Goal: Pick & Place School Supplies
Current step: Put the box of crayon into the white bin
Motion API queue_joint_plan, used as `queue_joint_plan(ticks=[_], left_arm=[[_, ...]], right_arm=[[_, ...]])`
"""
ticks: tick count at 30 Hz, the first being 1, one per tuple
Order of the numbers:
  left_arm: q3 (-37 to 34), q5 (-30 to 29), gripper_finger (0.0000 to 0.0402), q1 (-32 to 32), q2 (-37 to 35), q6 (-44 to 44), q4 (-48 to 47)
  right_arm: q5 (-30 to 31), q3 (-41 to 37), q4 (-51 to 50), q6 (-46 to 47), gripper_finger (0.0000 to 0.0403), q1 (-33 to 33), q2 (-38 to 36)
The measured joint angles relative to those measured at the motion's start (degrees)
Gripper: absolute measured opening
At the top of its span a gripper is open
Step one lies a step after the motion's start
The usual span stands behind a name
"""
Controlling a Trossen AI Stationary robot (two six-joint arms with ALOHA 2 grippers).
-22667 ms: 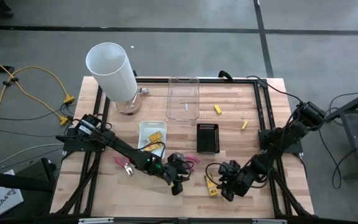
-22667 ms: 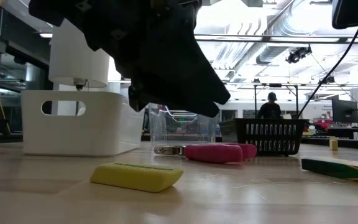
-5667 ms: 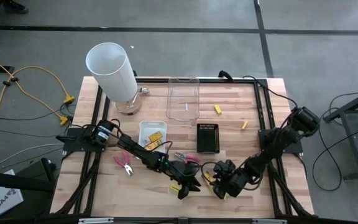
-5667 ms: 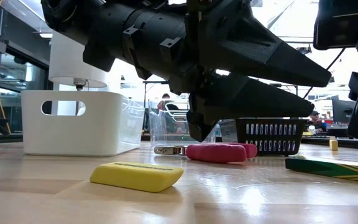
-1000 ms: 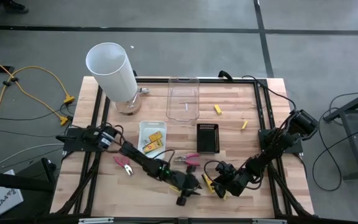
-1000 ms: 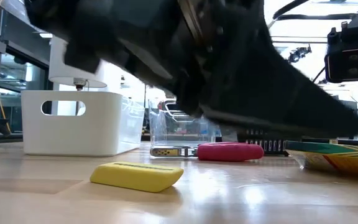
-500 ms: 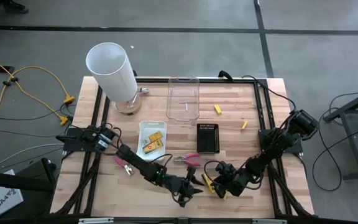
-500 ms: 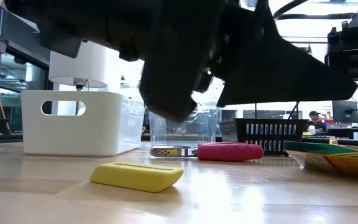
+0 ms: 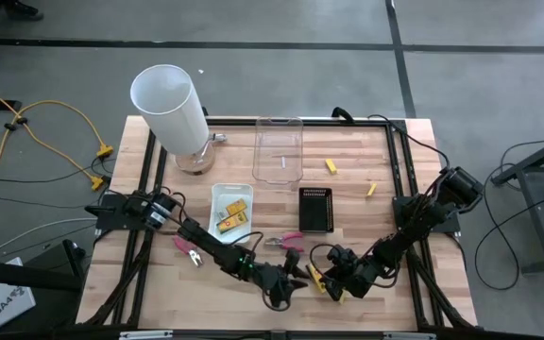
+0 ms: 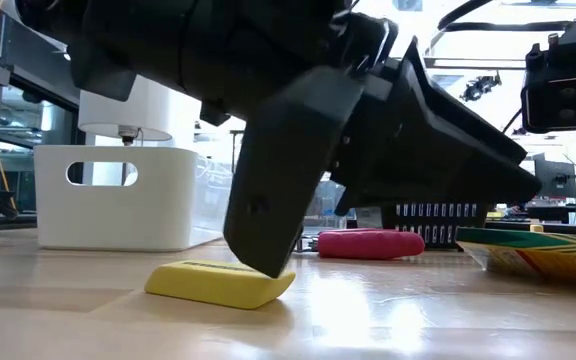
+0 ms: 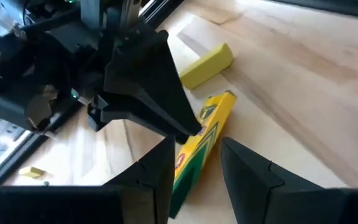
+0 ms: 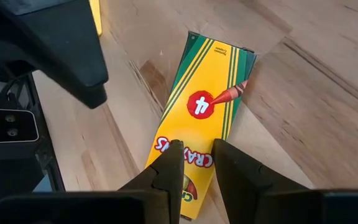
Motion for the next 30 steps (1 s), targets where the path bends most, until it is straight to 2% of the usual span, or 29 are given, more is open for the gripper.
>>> queue_joint_plan(ticks=[30], left_arm=[[0.1, 1.6, 0.0122, 1.6, 1.1, -2.2, -2.7]], right_arm=[[0.0, 0.0, 2.5, 0.0, 0.0082, -0.1, 0.1]])
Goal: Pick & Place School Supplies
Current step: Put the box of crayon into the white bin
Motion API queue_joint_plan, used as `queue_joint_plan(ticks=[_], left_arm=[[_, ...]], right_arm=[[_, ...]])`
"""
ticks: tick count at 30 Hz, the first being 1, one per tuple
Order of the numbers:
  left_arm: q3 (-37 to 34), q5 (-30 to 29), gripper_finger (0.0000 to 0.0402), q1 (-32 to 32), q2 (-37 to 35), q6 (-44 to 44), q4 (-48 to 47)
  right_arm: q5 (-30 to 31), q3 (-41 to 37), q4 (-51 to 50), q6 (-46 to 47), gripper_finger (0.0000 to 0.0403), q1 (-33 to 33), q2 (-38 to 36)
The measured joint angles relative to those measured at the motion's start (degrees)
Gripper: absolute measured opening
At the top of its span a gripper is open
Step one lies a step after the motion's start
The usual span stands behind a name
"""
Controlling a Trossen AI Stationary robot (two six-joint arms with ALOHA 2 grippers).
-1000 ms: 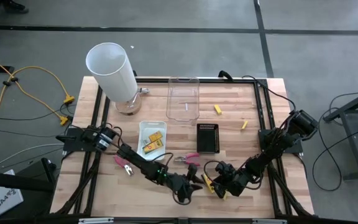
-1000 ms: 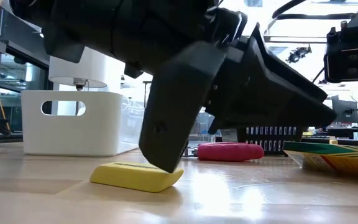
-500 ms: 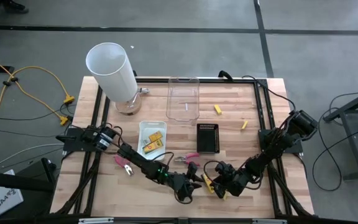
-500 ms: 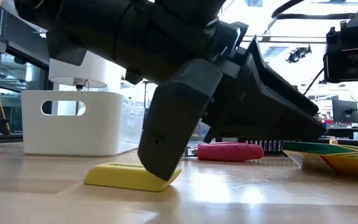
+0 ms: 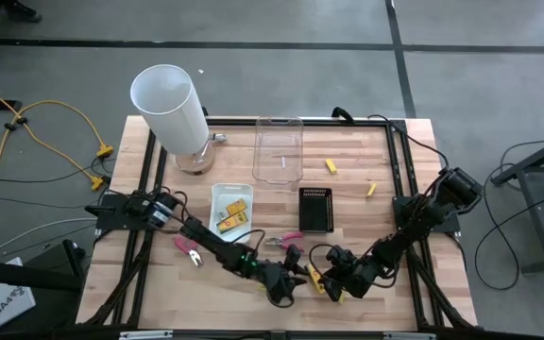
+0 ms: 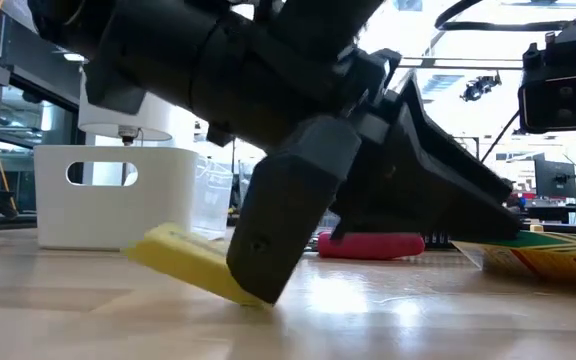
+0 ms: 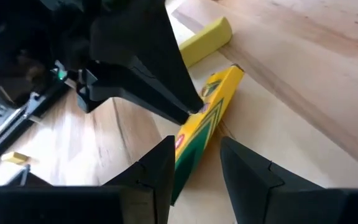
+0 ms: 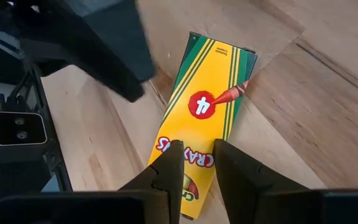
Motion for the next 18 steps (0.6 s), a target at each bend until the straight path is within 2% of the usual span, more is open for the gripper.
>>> queue_joint_plan(ticks=[18], left_arm=[[0.1, 2.8, 0.0122, 2.4, 0.7, 0.7, -0.6]], right_arm=[[-0.1, 0.0, 0.6, -0.2, 0.0082, -0.4, 0.0]])
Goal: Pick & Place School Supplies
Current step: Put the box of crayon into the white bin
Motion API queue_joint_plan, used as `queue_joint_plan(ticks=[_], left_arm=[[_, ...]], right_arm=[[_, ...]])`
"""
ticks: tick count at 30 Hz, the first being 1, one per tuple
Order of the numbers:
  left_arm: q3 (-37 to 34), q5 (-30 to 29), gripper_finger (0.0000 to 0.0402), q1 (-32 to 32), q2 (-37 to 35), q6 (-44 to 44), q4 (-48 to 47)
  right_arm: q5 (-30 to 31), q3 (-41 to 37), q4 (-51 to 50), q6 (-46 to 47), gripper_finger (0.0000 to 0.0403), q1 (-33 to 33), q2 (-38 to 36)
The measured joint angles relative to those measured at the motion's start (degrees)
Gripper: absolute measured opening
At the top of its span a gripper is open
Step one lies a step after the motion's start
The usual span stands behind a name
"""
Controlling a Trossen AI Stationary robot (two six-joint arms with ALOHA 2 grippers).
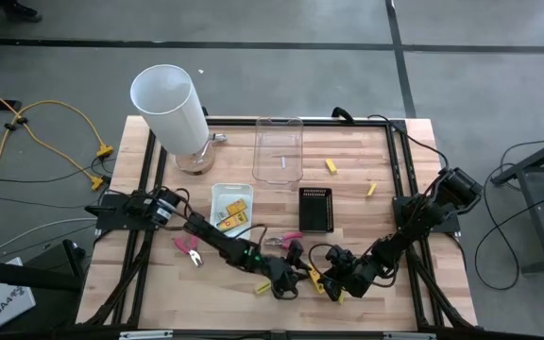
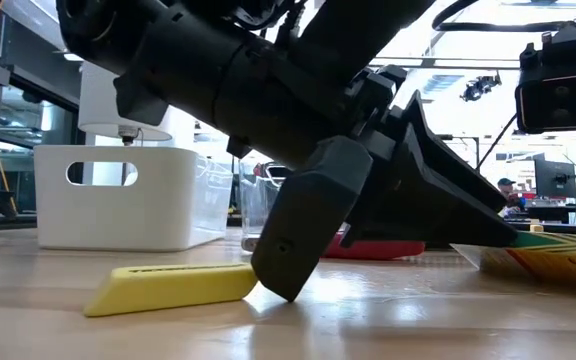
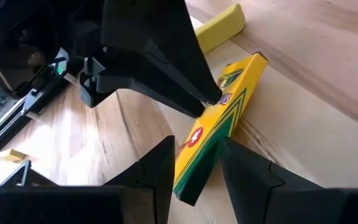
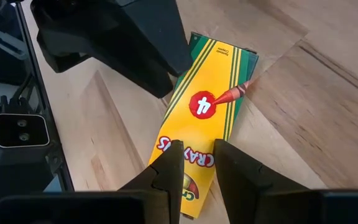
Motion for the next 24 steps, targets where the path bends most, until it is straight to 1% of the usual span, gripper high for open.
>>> queue_joint_plan(ticks=[8, 15, 24], left_arm=[[0.0, 1.0, 0.0122, 0.0, 0.0, 0.0, -1.0], [0.0, 1.2, 0.0122, -0.2, 0.0, 0.1, -2.5], [-0.1, 1.0, 0.0121, -1.0, 0.0, 0.4, -2.7]], right_arm=[[-0.5, 0.0, 0.9, -0.9, 0.0082, -0.8, 0.0], [-2.7, 0.0, 1.1, -1.7, 0.0082, -2.2, -0.1], [-2.4, 0.2, -0.1, -1.0, 0.0082, -2.3, 0.3]])
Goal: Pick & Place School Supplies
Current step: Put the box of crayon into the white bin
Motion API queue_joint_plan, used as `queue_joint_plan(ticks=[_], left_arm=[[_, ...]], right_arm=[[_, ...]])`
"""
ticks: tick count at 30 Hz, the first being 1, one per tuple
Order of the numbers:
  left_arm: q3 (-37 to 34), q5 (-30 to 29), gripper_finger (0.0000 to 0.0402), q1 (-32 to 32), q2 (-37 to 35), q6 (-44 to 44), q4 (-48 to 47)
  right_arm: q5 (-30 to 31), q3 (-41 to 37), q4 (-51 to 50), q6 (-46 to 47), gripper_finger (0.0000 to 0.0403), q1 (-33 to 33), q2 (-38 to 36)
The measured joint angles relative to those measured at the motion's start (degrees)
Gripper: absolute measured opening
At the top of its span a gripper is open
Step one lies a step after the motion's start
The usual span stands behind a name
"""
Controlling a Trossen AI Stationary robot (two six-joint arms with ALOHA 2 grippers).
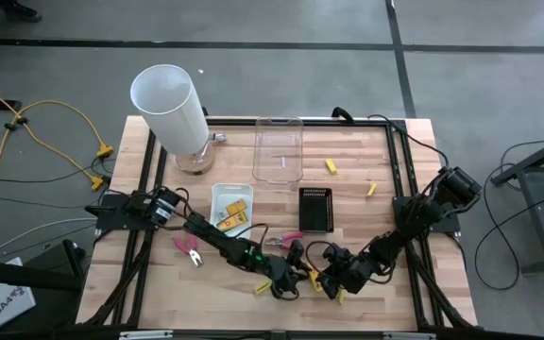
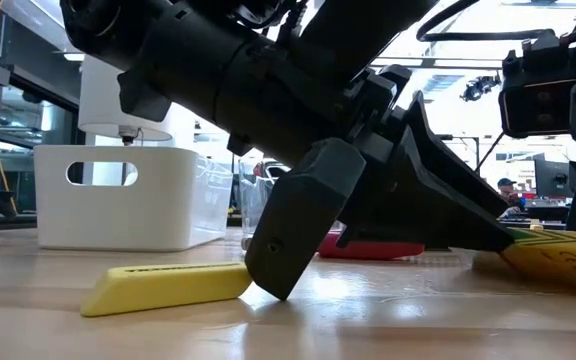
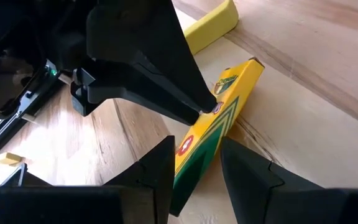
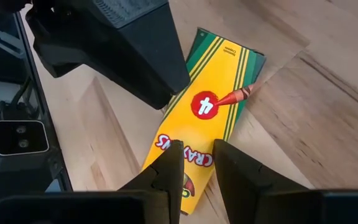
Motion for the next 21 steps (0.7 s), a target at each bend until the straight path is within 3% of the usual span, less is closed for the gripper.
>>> queue_joint_plan(ticks=[21], left_arm=[[0.0, 0.5, 0.0121, 1.3, -0.1, 2.7, -4.4]], right_arm=[[-0.1, -0.1, 0.2, -0.2, 0.0082, 0.0, 0.1]])
